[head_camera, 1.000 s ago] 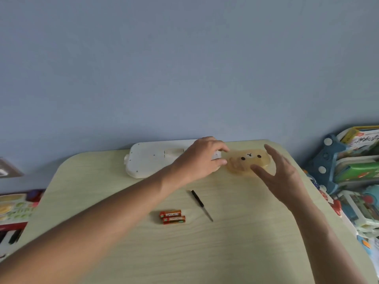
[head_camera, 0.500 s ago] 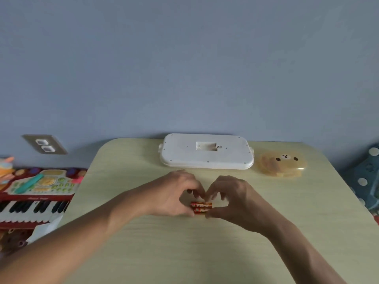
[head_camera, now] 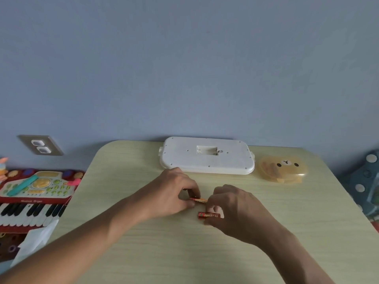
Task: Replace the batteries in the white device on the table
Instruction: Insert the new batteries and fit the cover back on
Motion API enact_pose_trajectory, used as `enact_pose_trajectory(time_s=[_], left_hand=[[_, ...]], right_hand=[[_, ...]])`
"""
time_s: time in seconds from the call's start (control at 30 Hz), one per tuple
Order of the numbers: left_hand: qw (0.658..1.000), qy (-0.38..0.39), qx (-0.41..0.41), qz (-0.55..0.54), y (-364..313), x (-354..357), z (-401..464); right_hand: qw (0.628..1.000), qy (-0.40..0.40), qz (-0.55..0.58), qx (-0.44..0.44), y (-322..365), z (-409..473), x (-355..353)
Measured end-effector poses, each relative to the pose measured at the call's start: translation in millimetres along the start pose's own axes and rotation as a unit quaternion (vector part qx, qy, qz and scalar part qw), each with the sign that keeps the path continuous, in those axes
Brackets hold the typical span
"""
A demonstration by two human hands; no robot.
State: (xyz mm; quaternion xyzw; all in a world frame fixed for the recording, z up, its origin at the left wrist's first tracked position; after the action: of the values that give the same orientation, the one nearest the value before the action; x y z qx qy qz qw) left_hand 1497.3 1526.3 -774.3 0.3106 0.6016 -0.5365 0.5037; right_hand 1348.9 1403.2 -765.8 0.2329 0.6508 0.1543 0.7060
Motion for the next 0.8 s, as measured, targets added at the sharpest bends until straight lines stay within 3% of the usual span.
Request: enact_pose_trajectory(time_s=[0.17, 0.37, 0.67, 0.8], left_hand=[[0.995, -0.076, -0.046, -0.049, 8, -28, 15], [0.977, -0.146, -0.110, -0.106, 29, -43, 65], [0.983, -0.125, -0.082, -0.108, 40, -30, 111], [0.982, -0.089, -0.068, -0.155, 33, -25, 119]], right_hand=[[0.998, -0.023, 0.062, 0.013, -4, 4, -7], [0.980, -0.131, 0.144, 0.038, -21, 18, -36], [0.958, -0.195, 0.195, 0.077, -37, 29, -46], [0.925, -0.245, 0.265, 0.118, -49, 36, -50]])
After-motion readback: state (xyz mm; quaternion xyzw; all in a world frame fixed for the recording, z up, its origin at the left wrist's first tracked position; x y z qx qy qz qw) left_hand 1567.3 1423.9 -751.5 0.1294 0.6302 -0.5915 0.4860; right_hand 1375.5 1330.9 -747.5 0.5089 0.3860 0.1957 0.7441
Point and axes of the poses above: each hand's wrist, its own z-axis towards the middle knuckle, its own x-axis out of the palm, y = z × x, the point moved 3 cm from there along z, towards the middle knuckle, and after that the axes turned 13 degrees about z, right-handed, at the moved point
